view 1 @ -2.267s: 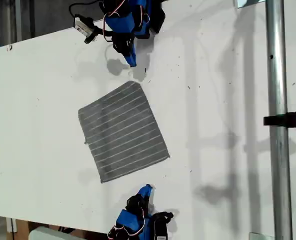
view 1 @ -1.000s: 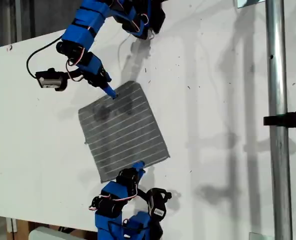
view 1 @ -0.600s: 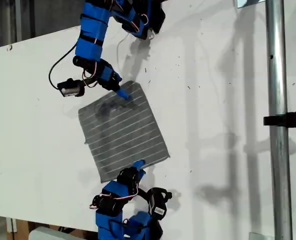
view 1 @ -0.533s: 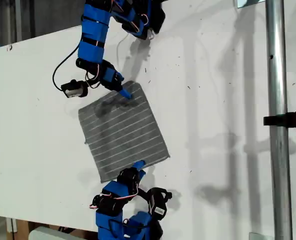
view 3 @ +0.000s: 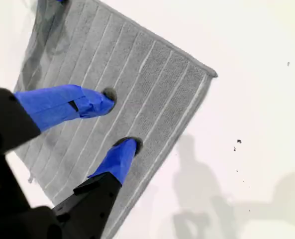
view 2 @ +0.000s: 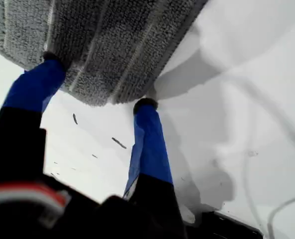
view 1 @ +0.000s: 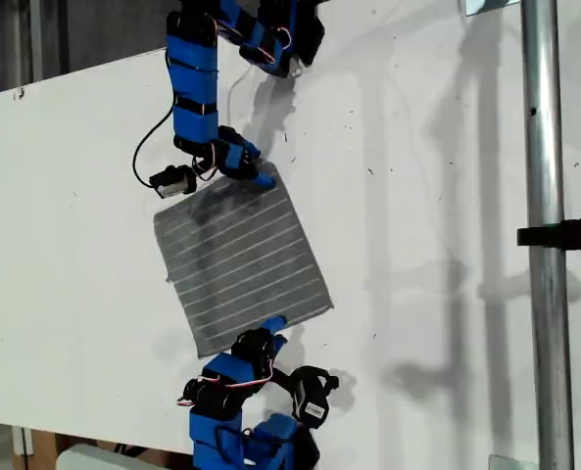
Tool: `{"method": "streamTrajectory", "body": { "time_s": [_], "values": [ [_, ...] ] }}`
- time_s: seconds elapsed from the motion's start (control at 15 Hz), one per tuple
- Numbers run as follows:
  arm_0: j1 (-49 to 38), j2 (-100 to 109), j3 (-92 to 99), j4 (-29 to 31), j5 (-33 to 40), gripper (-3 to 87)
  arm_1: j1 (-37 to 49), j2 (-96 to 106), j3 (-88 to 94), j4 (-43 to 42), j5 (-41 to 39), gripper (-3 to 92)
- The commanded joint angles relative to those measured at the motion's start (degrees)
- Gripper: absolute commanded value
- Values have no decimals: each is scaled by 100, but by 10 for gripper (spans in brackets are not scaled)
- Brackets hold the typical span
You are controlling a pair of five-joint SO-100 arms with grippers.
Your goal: Grasp corners of a towel and fold twice.
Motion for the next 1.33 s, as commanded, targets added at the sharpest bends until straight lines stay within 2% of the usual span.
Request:
{"method": "streamTrajectory", "body": {
  "time_s": [0.0, 0.13, 0.33, 0.6, 0.67, 0.73, 0.8, 0.87, 1.0, 1.07, 1.27],
  "values": [
    [62, 35, -352, 62, -62, 129, -149, -413, -668, -88, 70, 252],
    [44, 35, -308, 79, -114, 130, -158, -853, -984, -44, 70, 66],
    [9, 26, -281, 88, -141, 131, -246, -1011, -1169, -62, 88, -2],
    [-35, -149, -396, 141, -70, 101, -281, -870, -1195, -79, 88, -2],
    [-9, -404, -624, 255, -88, 151, -290, -870, -1213, -70, 88, -2],
    [9, -712, -879, 343, -53, 249, -299, -861, -1230, -44, 88, -2],
    [62, -1072, -1239, 343, 264, 341, -308, -861, -1274, -9, 88, -2],
    [105, -1494, -1670, 334, 703, 390, -325, -853, -1318, 18, 88, -2],
    [123, -2320, -2435, 519, 1178, 412, -360, -835, -1441, 97, 132, -2],
    [97, -2610, -2558, 519, 1187, 416, -387, -809, -1494, 149, 176, -2],
    [70, -2944, -2030, -167, 1020, 380, -501, -642, -1547, 255, 334, -3]
  ]
}}
